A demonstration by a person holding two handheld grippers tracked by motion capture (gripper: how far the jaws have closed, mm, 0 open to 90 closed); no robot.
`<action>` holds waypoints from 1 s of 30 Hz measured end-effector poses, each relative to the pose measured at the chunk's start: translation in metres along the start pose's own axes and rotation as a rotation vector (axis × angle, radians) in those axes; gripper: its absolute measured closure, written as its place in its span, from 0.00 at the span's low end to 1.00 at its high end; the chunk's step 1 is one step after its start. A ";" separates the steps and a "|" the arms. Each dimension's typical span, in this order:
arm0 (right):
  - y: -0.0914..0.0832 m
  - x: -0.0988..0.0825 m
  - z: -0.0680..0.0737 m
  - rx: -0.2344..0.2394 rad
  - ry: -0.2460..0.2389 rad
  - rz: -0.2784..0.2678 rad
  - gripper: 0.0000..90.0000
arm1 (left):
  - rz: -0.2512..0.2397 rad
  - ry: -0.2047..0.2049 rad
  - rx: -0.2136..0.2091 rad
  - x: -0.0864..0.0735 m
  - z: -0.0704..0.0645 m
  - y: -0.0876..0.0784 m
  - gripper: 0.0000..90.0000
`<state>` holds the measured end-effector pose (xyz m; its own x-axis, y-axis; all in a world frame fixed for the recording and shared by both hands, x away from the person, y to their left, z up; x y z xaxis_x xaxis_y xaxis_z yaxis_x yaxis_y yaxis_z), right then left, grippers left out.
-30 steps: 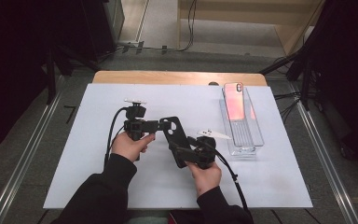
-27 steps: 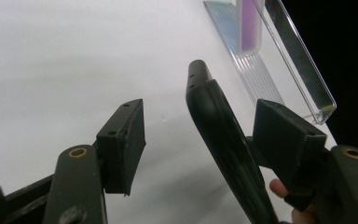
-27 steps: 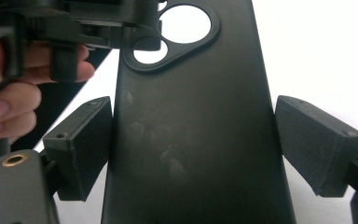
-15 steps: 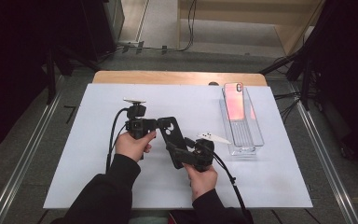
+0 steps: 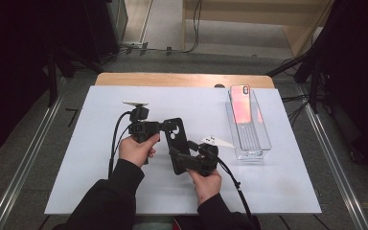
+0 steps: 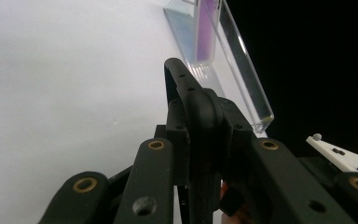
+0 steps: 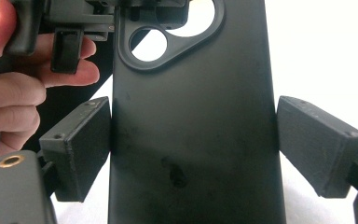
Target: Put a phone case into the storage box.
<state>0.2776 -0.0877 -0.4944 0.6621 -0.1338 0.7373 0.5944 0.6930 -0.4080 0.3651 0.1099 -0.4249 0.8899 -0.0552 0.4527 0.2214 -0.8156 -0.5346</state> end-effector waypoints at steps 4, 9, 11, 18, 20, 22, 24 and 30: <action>-0.001 0.003 -0.003 0.041 -0.001 0.014 0.12 | 0.001 -0.007 -0.022 -0.001 -0.003 -0.002 0.88; -0.002 0.010 -0.001 0.023 -0.061 0.081 0.00 | -0.012 0.006 -0.031 -0.001 -0.007 -0.005 0.88; -0.003 0.012 -0.001 0.013 -0.084 0.104 0.00 | -0.022 0.009 -0.029 -0.001 -0.007 -0.007 0.88; -0.008 0.021 -0.003 0.003 -0.133 0.193 0.00 | -0.059 0.040 -0.018 0.001 -0.008 -0.014 0.88; -0.009 0.023 -0.003 0.003 -0.150 0.210 0.00 | -0.074 0.052 -0.017 0.001 -0.009 -0.017 0.88; -0.011 0.024 -0.003 0.013 -0.156 0.223 0.00 | -0.089 0.065 -0.008 0.001 -0.010 -0.019 0.88; -0.012 0.025 -0.004 0.028 -0.163 0.233 0.00 | -0.104 0.080 0.000 0.001 -0.011 -0.021 0.88; -0.016 0.025 -0.004 0.059 -0.186 0.260 0.00 | -0.129 0.141 0.029 0.000 -0.016 -0.025 0.88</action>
<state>0.2862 -0.1052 -0.4713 0.6901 0.1811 0.7007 0.3856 0.7273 -0.5678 0.3534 0.1207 -0.4003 0.7892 -0.0325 0.6133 0.3437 -0.8043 -0.4848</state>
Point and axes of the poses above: each handheld gripper's, and its own axes: y roughly forward along the jaws, x roughly out of its top, z roughly to its left, the point moved 1 cm from there along y, roughly forward along the jaws, and after that the axes turned 4 degrees about z, right-handed, at the moved point
